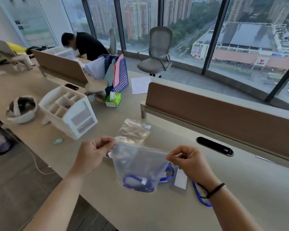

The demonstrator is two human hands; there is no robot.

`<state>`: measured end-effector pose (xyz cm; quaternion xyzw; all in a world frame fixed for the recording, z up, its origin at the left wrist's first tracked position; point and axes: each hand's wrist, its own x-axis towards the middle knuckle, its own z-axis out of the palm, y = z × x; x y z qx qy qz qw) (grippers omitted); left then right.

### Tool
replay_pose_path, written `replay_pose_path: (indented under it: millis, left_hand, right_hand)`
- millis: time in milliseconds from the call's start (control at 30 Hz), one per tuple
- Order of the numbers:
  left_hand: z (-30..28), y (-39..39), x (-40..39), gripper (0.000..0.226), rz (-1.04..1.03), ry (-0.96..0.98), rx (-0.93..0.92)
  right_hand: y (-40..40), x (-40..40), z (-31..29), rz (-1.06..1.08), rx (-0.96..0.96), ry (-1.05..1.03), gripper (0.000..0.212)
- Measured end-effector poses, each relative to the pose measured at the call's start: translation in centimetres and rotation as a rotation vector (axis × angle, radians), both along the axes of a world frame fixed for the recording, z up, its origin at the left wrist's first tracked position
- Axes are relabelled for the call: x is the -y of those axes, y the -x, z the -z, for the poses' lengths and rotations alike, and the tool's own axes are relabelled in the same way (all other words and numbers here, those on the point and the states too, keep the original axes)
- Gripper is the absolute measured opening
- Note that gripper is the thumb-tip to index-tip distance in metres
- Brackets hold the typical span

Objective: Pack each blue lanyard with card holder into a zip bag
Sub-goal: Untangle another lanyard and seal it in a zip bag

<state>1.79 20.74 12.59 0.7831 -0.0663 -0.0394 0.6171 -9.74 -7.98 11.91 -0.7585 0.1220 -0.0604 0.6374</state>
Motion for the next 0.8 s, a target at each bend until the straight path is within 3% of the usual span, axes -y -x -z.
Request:
replay_pose_path:
  millis: [467,800]
  left_hand:
    - [4.8,-18.0,-7.9,0.010,0.099,-0.023,-0.081]
    - [9.0,-28.0,-3.4,0.012,0.198,0.005,-0.173]
  right_hand:
    - [-13.9,-9.4,3.9,0.103,-0.219,0.244,0.014]
    - [-21.1,-9.2,6.7,0.356,-0.302,0.174,0.012]
